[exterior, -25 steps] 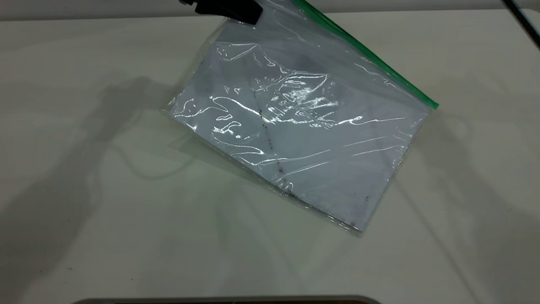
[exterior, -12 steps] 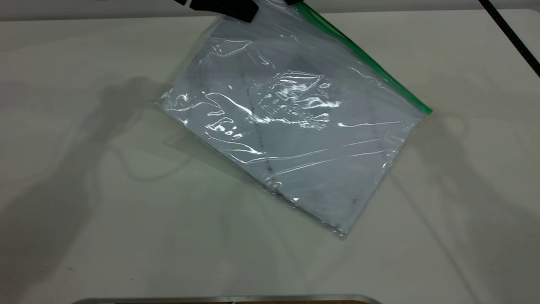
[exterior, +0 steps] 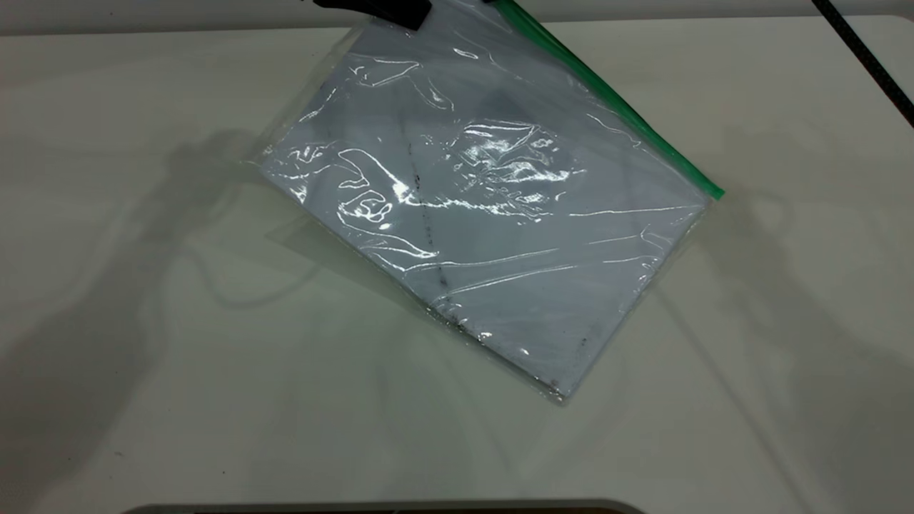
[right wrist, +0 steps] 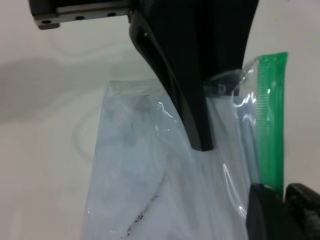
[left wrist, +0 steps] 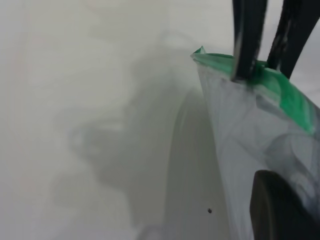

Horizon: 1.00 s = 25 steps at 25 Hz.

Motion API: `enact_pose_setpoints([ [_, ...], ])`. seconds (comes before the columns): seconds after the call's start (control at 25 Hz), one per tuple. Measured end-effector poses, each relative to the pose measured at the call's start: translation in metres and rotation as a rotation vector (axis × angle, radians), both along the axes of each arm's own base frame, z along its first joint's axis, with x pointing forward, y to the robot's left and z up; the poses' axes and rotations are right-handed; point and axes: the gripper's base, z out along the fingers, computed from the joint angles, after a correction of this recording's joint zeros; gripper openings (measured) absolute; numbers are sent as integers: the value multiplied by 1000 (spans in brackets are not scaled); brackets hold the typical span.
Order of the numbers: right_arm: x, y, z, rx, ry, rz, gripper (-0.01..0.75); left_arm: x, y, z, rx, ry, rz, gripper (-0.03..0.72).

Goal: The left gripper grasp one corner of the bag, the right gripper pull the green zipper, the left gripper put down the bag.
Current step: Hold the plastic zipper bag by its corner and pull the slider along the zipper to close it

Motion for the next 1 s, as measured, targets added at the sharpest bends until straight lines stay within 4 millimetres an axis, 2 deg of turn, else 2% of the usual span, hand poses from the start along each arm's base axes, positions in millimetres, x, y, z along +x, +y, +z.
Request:
enact_pose_setpoints([
  [0.44, 0, -1, -2, -33, -24, 24, 35, 0, 0, 2, -5, -7, 0, 53],
  [0.64, 3, -2, -16, -41, -3, 11, 35, 2, 0, 2, -9, -36, 4, 53],
  [0.84, 9, -16, -30, -30, 37, -20, 35, 4, 0, 7, -29, -59, 20, 53],
  [1.0, 12, -31, -31, -15, 57, -39, 35, 6, 3, 19, -70, -75, 42, 53],
])
